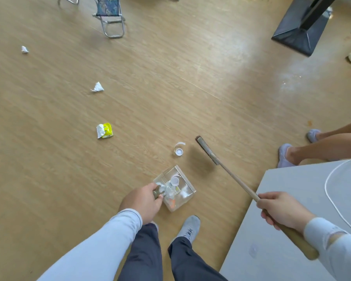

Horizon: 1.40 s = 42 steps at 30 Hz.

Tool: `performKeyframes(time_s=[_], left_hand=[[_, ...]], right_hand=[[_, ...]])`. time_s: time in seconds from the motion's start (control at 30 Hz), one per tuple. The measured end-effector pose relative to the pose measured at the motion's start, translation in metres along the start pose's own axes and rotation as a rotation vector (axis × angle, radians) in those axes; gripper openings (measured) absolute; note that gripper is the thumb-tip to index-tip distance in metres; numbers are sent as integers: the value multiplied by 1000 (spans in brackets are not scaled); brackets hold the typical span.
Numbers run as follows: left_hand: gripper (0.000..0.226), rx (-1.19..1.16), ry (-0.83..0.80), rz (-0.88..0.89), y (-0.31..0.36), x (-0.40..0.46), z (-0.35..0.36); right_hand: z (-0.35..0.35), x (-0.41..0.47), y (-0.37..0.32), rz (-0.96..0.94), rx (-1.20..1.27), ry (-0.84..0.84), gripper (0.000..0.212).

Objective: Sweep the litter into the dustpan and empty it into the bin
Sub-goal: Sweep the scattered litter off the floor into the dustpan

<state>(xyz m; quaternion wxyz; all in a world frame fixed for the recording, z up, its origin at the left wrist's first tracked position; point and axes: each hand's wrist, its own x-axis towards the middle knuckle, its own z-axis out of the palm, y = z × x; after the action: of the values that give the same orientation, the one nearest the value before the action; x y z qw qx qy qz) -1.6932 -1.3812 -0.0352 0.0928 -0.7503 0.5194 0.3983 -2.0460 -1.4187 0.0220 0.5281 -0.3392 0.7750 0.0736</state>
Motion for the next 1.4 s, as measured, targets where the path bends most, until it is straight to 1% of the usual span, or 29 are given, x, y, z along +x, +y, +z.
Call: performKeyframes(time_s=[0.1,0.17,0.27,0.4,0.47,0.53,0.67,0.77,0.83,0.9,1.0,1.1,1.17,1.23,1.3,1.4], left_hand=[[33,-19,10,19,-12,-6,-7],[35,-57,22,-2,-25,-6,-19],[36,-137,71,-52,-43,2,-35],[23,-239,124,-110,-50,20,-46],[19,-248,147,-130,-47,28,-45],[21,-234,167,-135,-43,34,-41],[27,-205,178,-126,-41,40,-34],[25,-209,178,-116,-44,44,-38],[24,-211,176,-109,-44,46,-41],[28,-214,175,-98,-43,47,-42],[32,-223,166,-91,-42,47,-41],[32,-225,160,-97,-44,45,-41],[30,-230,153,-95,-46,45,-41],[28,-231,158,-93,-49,45,-41],[29,-231,164,-86,-51,45,-39],[34,-235,154,-73,-53,44,-41]], right_hand=[[7,8,-29,-27,-46,20,24],[11,14,-48,-30,-69,40,25],[21,26,-76,-24,-123,68,24],[38,44,-113,-68,-198,81,18],[48,53,-128,-86,-265,97,13],[62,64,-137,-83,-357,99,13],[90,72,-130,-87,-624,29,19],[84,47,-116,-67,-789,-88,27],[61,27,-111,-15,-726,-161,31],[36,11,-110,31,-563,-193,29],[18,1,-110,65,-443,-148,29],[26,12,-117,-7,-481,-31,25],[42,24,-123,-20,-476,-18,28],[65,32,-128,-43,-502,-28,32],[81,32,-132,-52,-541,-73,37],[74,17,-143,-39,-551,-149,42]])
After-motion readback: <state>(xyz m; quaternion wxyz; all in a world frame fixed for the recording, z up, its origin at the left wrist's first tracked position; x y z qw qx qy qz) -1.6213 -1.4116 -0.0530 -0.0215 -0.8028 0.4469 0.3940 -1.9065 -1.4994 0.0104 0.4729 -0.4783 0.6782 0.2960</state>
